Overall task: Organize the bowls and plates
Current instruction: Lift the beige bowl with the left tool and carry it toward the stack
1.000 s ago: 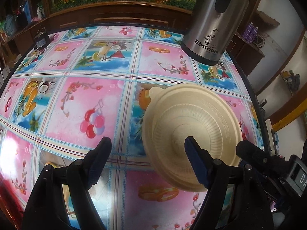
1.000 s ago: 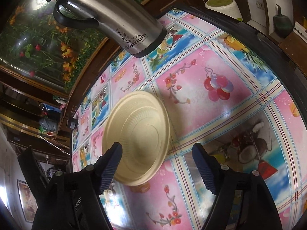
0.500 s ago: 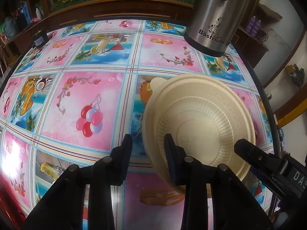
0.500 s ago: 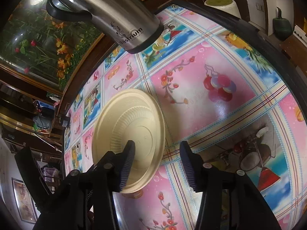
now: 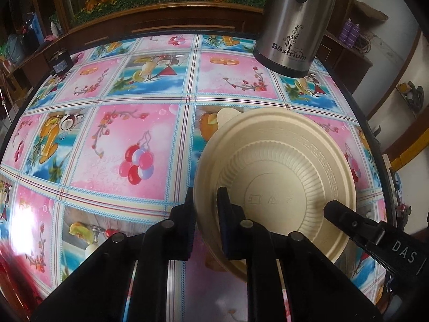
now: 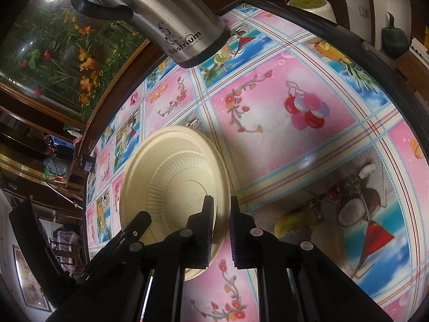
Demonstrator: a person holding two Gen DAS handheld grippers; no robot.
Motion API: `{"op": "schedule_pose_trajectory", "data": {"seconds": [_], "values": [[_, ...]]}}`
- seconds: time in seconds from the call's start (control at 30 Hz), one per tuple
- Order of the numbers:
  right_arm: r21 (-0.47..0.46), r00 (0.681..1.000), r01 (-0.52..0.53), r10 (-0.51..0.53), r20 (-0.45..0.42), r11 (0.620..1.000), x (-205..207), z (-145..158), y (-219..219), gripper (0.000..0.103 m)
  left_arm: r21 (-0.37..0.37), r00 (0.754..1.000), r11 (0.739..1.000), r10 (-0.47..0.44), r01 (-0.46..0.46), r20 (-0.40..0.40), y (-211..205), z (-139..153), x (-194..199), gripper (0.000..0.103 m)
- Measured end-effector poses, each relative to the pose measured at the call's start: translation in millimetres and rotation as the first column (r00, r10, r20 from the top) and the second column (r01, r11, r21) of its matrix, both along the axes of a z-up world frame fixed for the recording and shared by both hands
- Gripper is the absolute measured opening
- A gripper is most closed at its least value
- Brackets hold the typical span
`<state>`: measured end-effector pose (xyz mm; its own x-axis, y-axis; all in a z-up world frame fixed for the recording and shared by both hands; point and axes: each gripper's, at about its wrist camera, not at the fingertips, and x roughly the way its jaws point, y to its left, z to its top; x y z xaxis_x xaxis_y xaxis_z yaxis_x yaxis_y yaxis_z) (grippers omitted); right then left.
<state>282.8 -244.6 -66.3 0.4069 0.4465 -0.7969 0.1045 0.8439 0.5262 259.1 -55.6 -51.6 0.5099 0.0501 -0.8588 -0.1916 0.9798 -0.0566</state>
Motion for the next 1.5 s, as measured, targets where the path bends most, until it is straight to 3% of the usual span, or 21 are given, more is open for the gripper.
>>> {"op": "schedule_pose_trajectory", "data": {"seconds": [0.57, 0.87, 1.5], "values": [[0.004, 0.997, -0.016, 0.016, 0.078, 1.0, -93, 34, -2, 0.011, -0.002, 0.997, 0.999, -0.036, 0.036, 0.071, 4, 28, -89, 0.012], [-0.001, 0.995, -0.029, 0.029, 0.092, 1.0, -147, 37, 3, 0.011, -0.018, 0.996, 0.999, -0.043, 0.045, 0.074, 13, 22, -135, 0.012], [-0.02, 0.995, -0.041, 0.042, 0.091, 0.999, -196, 30, 16, 0.011, -0.034, 0.995, 0.998, -0.044, 0.047, 0.089, 27, 13, -181, 0.012]]}}
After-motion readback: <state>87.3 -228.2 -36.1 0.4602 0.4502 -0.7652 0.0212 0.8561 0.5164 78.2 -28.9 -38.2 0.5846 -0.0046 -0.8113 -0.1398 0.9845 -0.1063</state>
